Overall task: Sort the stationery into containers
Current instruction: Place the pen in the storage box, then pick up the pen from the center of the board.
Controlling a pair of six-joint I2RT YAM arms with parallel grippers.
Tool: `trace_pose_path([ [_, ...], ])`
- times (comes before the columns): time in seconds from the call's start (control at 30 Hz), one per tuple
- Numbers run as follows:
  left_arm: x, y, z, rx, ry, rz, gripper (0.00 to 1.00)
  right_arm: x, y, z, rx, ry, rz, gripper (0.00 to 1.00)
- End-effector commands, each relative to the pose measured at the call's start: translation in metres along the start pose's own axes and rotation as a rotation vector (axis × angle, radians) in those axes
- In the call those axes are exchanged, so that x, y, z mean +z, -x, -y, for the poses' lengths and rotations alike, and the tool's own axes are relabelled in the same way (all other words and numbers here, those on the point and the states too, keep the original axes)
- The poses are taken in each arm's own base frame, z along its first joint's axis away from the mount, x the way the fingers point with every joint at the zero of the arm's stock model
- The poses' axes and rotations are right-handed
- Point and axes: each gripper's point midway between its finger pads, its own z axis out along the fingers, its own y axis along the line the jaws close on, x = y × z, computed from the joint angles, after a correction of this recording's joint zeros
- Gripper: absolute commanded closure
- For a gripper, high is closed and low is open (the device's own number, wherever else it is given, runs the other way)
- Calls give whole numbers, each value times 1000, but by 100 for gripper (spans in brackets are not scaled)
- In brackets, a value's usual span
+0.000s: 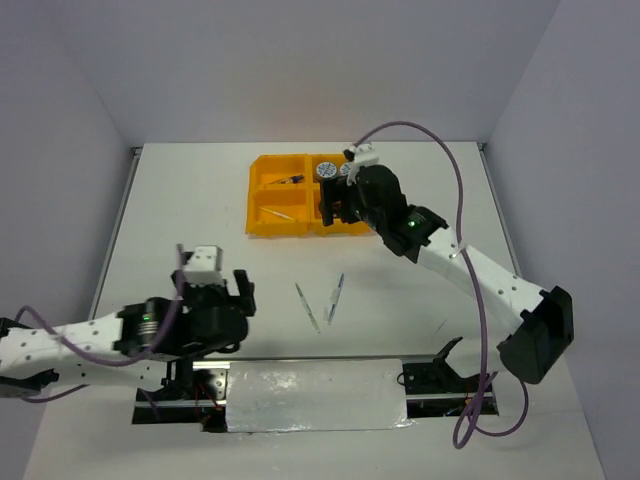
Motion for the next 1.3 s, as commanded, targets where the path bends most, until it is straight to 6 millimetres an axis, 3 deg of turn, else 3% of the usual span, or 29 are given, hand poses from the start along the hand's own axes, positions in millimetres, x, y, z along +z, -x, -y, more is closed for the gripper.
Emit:
trace_pose_path([
  [0.0,29,-39,51,-97,-30,-130,1,1,-61,28,204,-170,-85,0],
  [0.03,51,-49,51,-105,20,-171,1,-3,-71,32,263,-200,-98,0],
  [0.1,68,-59,72,-151,-42,-247,1,-17,-94,44,310,-253,-126,3],
  [0.13,80,-59,67,-163,-1,-255,1,-20,-102,43,359,-257,-133,5],
  [0.2,86,-53,71,-181,-1,-254,1,-29,-121,44,396,-257,-139,11],
  [0.23,92,-51,68,-186,16,-259,1,-31,-140,45,429,-271,-155,14],
  [0.3,96,-48,64,-188,37,-267,1,-36,-150,49,476,-307,-130,23],
  [0.33,97,-50,63,-180,46,-275,1,-38,-166,53,478,-333,-159,28],
  [0.37,97,-48,63,-176,48,-276,1,-38,-173,46,470,-323,-176,39],
  [0.47,91,-44,59,-130,39,-288,1,-37,-194,23,434,-298,-229,48],
  [0.77,51,-14,40,91,-16,-346,1,-29,-219,-20,372,-312,-305,49],
  [0.9,33,-21,50,191,-182,-410,1,-24,-237,-35,354,-300,-349,53],
  [1.0,32,-28,46,202,-218,-382,1,-18,-246,-41,349,-303,-372,55],
  [1.03,35,-38,42,215,-217,-391,1,-17,-252,-40,339,-315,-385,58],
  [1.27,34,-52,62,199,-340,-408,1,-19,-256,-38,318,-360,-387,59],
])
